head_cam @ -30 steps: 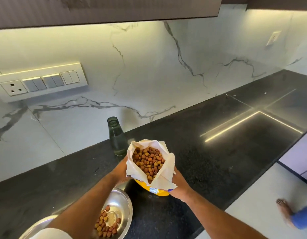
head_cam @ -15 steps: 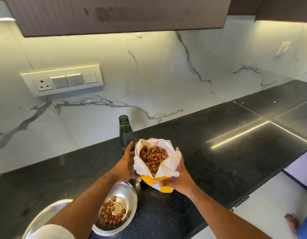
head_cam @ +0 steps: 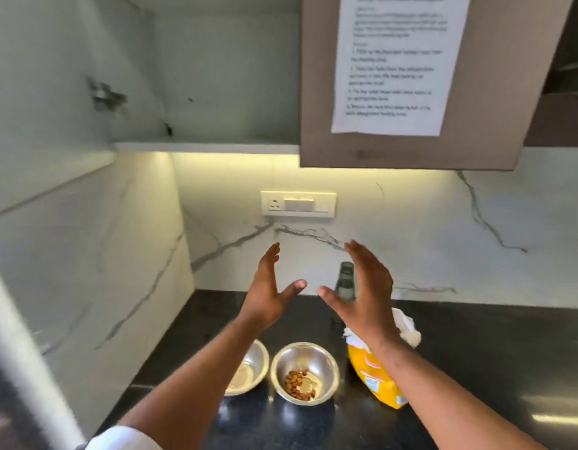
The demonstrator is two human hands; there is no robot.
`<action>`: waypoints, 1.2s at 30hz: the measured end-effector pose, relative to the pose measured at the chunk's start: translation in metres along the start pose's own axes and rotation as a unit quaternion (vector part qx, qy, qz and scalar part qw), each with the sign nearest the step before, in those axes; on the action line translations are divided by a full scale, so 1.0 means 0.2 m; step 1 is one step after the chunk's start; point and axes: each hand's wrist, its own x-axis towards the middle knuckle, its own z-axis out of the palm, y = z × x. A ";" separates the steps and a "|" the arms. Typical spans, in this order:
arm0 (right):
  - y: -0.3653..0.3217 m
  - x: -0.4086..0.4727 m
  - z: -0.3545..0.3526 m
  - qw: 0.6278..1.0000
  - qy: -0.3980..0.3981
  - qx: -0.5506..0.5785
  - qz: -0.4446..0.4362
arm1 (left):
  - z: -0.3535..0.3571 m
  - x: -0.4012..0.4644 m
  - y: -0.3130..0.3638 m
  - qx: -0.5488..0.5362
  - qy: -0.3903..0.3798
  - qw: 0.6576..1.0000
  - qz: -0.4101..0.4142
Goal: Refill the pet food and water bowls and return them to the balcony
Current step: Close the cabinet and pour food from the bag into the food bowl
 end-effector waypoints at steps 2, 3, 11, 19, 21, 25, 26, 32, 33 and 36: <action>-0.26 0.10 0.03 0.997 0.005 0.021 -0.072 | -0.20 -0.09 0.09 0.035 0.059 0.997 0.026; -0.37 0.15 0.04 0.994 0.008 0.033 -0.102 | -0.28 -0.12 0.13 0.047 0.080 0.995 0.036; -1.30 0.37 0.08 0.961 0.028 0.120 -0.247 | -0.95 -0.40 0.28 0.106 0.239 0.961 0.087; -1.93 0.34 0.10 0.945 0.055 0.092 -0.311 | -1.36 -0.68 0.28 0.107 0.328 0.931 0.120; -2.03 0.33 0.13 0.943 0.057 0.066 -0.321 | -1.45 -0.74 0.25 0.097 0.351 0.925 0.113; -2.15 0.28 0.20 0.949 0.054 0.028 -0.309 | -1.62 -0.75 0.23 0.060 0.377 0.916 0.121; -2.17 0.27 0.21 0.952 0.056 0.022 -0.300 | -1.65 -0.73 0.25 0.059 0.369 0.917 0.136; -2.11 0.28 0.18 0.953 0.085 -0.044 -0.289 | -1.67 -0.62 0.33 0.073 0.302 0.928 0.206; -2.08 0.29 0.17 0.952 0.091 -0.058 -0.287 | -1.65 -0.60 0.34 0.069 0.302 0.926 0.214; -1.95 0.32 0.12 0.948 0.117 -0.104 -0.277 | -1.55 -0.52 0.35 0.050 0.294 0.921 0.251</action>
